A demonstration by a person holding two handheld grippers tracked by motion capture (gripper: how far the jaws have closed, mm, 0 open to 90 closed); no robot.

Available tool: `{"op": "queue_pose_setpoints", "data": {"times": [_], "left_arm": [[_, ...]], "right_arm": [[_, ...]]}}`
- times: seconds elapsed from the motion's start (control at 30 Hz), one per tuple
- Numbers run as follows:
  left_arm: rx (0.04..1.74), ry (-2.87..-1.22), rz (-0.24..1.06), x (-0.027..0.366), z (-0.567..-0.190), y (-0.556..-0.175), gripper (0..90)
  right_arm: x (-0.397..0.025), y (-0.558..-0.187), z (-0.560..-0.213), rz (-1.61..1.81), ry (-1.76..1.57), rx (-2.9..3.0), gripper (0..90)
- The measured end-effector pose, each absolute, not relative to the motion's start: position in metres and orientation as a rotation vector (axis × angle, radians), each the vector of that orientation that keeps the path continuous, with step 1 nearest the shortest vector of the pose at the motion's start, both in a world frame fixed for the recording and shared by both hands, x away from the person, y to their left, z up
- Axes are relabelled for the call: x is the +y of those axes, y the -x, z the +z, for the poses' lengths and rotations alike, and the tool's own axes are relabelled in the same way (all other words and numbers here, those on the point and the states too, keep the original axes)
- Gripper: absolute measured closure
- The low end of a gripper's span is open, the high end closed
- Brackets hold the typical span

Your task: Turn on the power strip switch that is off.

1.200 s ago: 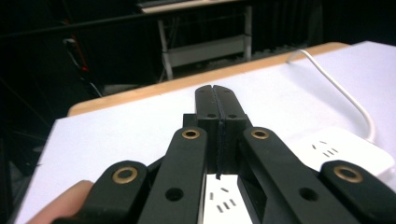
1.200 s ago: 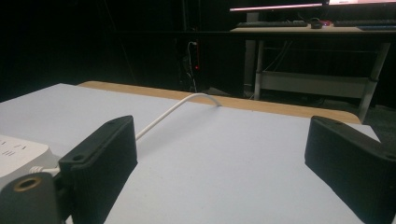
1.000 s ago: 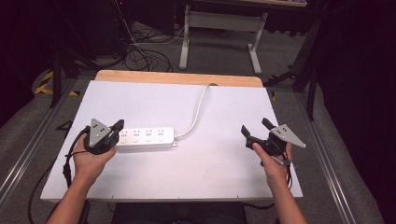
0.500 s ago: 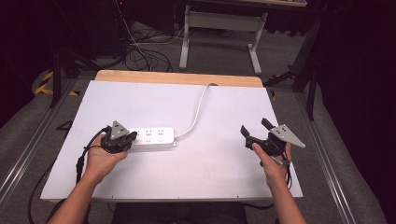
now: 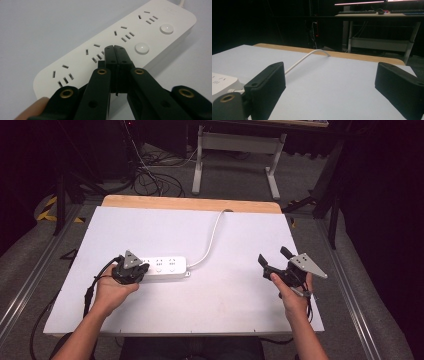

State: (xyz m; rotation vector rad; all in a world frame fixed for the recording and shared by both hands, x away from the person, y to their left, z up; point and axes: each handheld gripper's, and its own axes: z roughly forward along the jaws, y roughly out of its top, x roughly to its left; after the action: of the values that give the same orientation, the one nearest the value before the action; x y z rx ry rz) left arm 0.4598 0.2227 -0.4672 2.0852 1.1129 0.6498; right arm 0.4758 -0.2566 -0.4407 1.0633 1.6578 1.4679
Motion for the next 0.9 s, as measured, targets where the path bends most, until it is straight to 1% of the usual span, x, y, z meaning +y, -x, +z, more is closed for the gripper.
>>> {"op": "queue_pose_setpoints", "data": {"times": [0.17,0.37,0.5,0.53,0.57,0.6,0.63,0.67,0.73,0.83,0.9], "left_arm": [[1.118,-2.089,0.641,0.222,-0.467,-0.459,90.0],[1.11,-2.12,0.678,0.214,-0.467,-0.458,90.0],[1.122,-2.102,0.643,0.218,-0.467,-0.46,90.0],[1.147,-2.101,0.681,0.219,-0.467,-0.46,90.0],[1.174,-2.113,0.753,0.222,-0.467,-0.461,90.0],[1.174,-2.113,0.753,0.222,-0.467,-0.461,90.0],[1.187,-2.056,0.653,0.23,-0.468,-0.461,90.0],[1.175,-2.049,0.626,0.234,-0.468,-0.46,90.0],[1.162,-2.053,0.616,0.235,-0.468,-0.46,90.0],[1.161,-2.078,0.651,0.231,-0.467,-0.459,90.0],[1.163,-2.073,0.643,0.232,-0.468,-0.459,90.0]], "right_arm": [[-0.256,-0.476,-0.441,1.469,-1.064,1.657,10.0],[-0.255,-0.475,-0.44,1.473,-1.058,1.657,10.1],[-0.255,-0.474,-0.44,1.474,-1.061,1.655,10.1],[-0.256,-0.474,-0.44,1.474,-1.061,1.656,10.1],[-0.256,-0.474,-0.44,1.475,-1.06,1.657,10.1],[-0.256,-0.474,-0.44,1.473,-1.061,1.658,10.1],[-0.256,-0.475,-0.44,1.472,-1.061,1.659,10.1],[-0.256,-0.475,-0.44,1.469,-1.06,1.66,10.1],[-0.256,-0.475,-0.44,1.471,-1.059,1.66,10.1],[-0.255,-0.475,-0.439,1.479,-1.061,1.652,10.1],[-0.255,-0.475,-0.439,1.478,-1.06,1.654,10.1]]}}
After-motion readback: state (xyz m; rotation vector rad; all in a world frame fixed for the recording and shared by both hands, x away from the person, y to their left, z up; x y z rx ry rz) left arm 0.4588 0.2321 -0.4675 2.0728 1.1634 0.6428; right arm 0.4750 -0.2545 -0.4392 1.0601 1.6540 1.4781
